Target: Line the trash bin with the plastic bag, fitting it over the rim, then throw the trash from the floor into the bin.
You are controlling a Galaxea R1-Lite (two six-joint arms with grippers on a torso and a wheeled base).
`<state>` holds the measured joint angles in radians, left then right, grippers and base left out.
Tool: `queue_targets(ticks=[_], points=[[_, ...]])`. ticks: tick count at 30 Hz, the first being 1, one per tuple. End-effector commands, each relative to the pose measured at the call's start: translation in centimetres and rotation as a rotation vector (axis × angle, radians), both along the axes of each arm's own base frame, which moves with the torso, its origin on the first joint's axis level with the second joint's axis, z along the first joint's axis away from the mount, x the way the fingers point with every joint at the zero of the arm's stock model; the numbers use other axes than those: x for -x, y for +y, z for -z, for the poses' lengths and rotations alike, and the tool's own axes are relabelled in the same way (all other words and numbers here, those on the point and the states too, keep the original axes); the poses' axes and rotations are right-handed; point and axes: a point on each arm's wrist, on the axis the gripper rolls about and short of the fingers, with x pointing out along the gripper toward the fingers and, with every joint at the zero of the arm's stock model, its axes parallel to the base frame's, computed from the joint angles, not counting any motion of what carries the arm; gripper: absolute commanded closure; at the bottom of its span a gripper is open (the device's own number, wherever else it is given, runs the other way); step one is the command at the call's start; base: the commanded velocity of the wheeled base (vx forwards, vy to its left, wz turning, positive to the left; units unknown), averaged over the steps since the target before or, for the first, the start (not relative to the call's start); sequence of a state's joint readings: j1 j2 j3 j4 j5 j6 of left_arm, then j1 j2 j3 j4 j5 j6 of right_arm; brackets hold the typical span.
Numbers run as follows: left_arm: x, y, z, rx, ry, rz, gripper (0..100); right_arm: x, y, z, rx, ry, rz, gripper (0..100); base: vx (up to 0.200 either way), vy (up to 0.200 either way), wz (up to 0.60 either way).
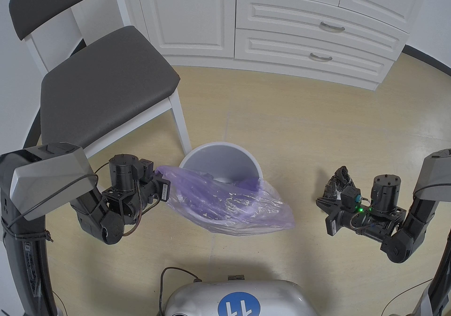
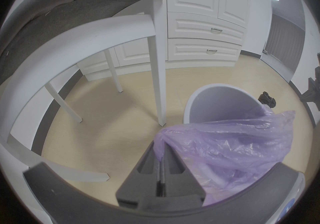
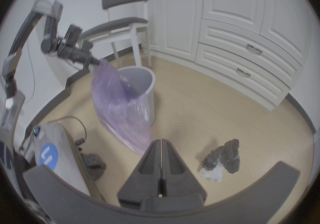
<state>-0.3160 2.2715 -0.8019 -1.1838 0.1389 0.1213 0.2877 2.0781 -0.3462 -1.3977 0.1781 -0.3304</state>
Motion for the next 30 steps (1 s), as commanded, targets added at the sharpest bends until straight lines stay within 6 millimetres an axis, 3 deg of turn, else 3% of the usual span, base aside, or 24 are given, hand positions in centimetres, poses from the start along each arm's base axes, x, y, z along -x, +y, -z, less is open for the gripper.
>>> queue_targets(ticks=[1, 3, 4, 11, 16, 21, 22, 27, 30], points=[[-1.0, -0.3, 0.3, 0.028, -0.016, -0.015, 100, -0.2, 3.3, -2.1, -0.103, -0.057, 0.009, 100, 0.0, 0.0, 0.0], [-1.2, -0.4, -0.1, 0.056, -0.025, -0.023, 100, -0.1, 4.4, -2.4, -0.142, -0.053, 0.03, 100, 0.0, 0.0, 0.0], [-1.2, -0.4, -0.1, 0.058, -0.025, -0.023, 100, -0.1, 4.4, -2.4, -0.145, -0.054, 0.032, 0, 0.0, 0.0, 0.0], [-1.6, -0.5, -0.9, 0.094, -0.054, -0.041, 100, 1.0, 7.2, -2.8, -0.197, -0.057, -0.028, 0, 0.0, 0.0, 0.0], [-1.9, -0.1, -1.2, 0.095, -0.069, -0.087, 100, 2.0, 11.7, -4.1, -0.277, -0.099, -0.031, 0, 0.0, 0.0, 0.0], [-2.0, 0.3, -1.1, 0.092, -0.067, -0.096, 100, 3.2, 16.1, -5.7, -0.18, -0.028, -0.039, 0, 0.0, 0.0, 0.0], [-1.9, 0.3, -1.1, 0.089, -0.063, -0.096, 0, 3.6, 16.6, -6.1, -0.149, 0.0, -0.045, 0, 0.0, 0.0, 0.0], [-1.7, 0.3, -1.0, 0.083, -0.052, -0.089, 0, 4.4, 18.8, -7.2, 0.063, 0.072, -0.027, 0, 0.0, 0.0, 0.0], [-1.4, 0.7, -1.0, 0.08, -0.043, -0.087, 0, 4.4, 19.8, -6.1, 0.156, 0.043, -0.024, 0, 0.0, 0.0, 0.0]])
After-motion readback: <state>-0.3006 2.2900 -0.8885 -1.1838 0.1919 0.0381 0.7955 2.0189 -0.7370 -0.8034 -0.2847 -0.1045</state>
